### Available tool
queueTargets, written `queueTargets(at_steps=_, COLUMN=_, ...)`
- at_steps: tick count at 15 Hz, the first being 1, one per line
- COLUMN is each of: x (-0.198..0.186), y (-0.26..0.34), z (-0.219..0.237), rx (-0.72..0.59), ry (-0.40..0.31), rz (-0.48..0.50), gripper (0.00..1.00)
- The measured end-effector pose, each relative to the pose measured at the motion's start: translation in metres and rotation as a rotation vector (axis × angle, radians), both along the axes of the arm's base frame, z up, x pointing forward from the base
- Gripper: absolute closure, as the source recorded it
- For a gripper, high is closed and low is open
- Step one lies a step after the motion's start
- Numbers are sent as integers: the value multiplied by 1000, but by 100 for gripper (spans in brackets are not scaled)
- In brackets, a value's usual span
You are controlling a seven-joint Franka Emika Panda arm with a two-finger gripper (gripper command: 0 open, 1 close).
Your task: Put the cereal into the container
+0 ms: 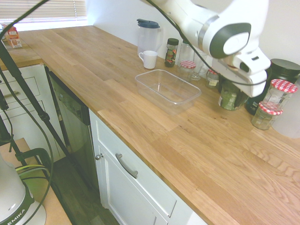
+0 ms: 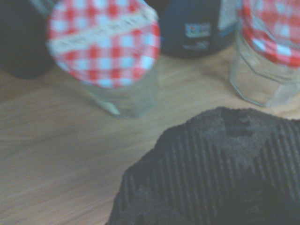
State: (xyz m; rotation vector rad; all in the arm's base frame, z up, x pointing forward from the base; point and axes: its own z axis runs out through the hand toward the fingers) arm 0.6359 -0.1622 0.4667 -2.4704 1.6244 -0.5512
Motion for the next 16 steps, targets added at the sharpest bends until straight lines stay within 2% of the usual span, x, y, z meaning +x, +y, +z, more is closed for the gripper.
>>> queueTargets(at_steps=2, x=-8, y=55, z=35, rx=-21, ry=-25, rz=51, gripper=100)
queueTargets(at_steps=4, x=-24, y=113, z=45, rx=-41, ry=-26, rz=98, gripper=100)
queueTargets(at_steps=9, x=-64, y=222, z=-1, rx=-78, ry=28, rz=201, gripper=100)
queueTargets(at_steps=16, x=-63, y=275, z=-60, rx=-74, ry=89, rz=253, gripper=100)
